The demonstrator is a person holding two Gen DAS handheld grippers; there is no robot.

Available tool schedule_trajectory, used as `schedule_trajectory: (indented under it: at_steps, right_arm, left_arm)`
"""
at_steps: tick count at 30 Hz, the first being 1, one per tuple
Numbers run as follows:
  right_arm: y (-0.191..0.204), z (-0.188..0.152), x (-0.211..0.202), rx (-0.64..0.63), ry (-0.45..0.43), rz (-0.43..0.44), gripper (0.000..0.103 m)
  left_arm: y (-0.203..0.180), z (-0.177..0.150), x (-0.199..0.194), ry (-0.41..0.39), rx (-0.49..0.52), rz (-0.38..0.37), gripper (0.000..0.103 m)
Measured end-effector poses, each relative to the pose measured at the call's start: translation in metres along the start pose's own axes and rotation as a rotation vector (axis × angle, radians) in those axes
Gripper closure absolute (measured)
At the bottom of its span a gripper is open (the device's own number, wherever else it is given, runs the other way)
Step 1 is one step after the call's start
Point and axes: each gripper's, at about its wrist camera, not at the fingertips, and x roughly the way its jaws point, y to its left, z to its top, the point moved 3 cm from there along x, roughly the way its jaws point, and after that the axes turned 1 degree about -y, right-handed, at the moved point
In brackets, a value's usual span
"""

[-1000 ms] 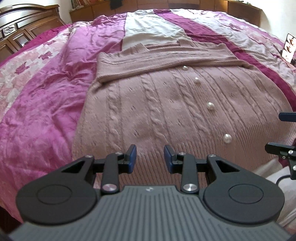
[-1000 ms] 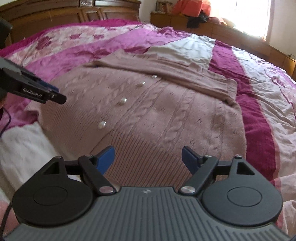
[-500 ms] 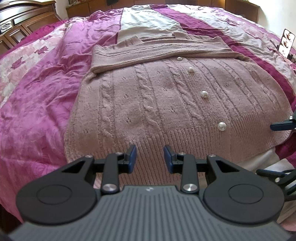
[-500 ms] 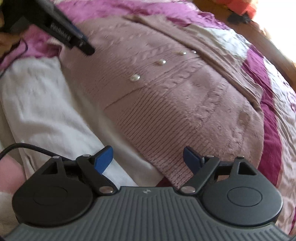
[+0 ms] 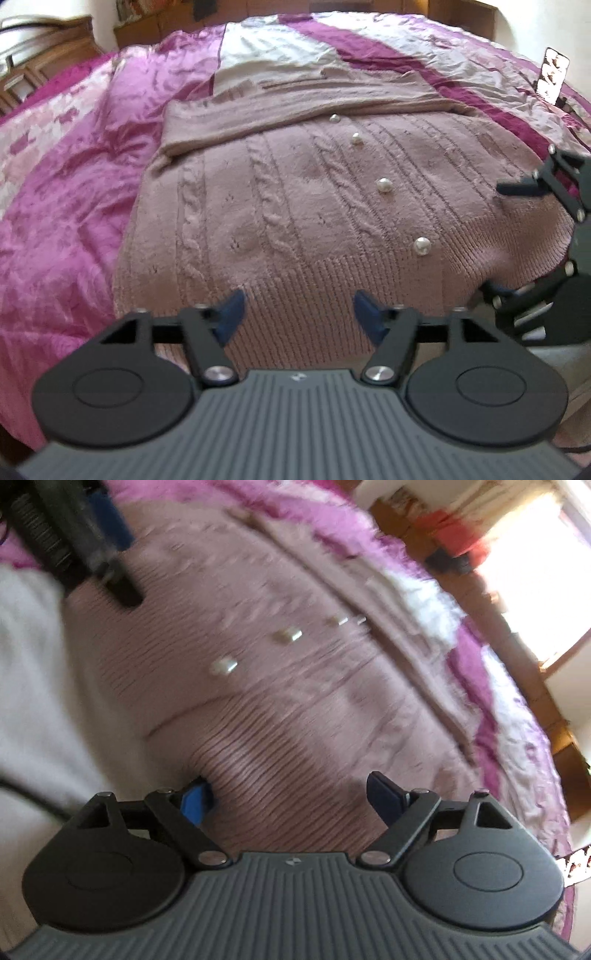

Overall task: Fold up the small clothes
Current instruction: 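Grasp the ribbed hem with the left tool while the right tool grasps it too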

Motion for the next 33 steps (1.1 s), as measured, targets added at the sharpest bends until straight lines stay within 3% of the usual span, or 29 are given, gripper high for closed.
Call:
schedule_trajectory:
  at_steps: [10, 15, 20, 25, 28, 33]
  right_arm:
    - [-0.045, 0.011, -0.009, 0.274, -0.094, -0.056, 0.016]
    - [-0.052, 0.011, -0.007, 0.331, -0.087, -0.025, 0.016]
    - [-0.03, 0.003, -0.008, 0.237, -0.049, 0.059, 0.015]
    - [-0.002, -0.005, 0.0, 0.096, 0.025, 0.086, 0.014]
    - [0.007, -0.003, 0.008, 0.042, 0.05, 0.046, 0.014]
    - [0.005, 0.004, 0.009, 0.072, 0.001, -0.037, 0.014]
  left_arm:
    - [-0.025, -0.01, 0.003, -0.002, 0.132, -0.052, 0.032]
    - [-0.042, -0.019, 0.012, 0.022, 0.228, -0.045, 0.032]
    - [-0.049, -0.031, 0.027, 0.031, 0.337, 0.087, 0.029]
    - [-0.035, -0.025, 0.034, -0.007, 0.269, 0.152, 0.029]
    - [-0.028, -0.018, 0.037, -0.023, 0.229, 0.152, 0.029]
    - [-0.029, -0.015, 0.031, -0.074, 0.23, 0.159, 0.029]
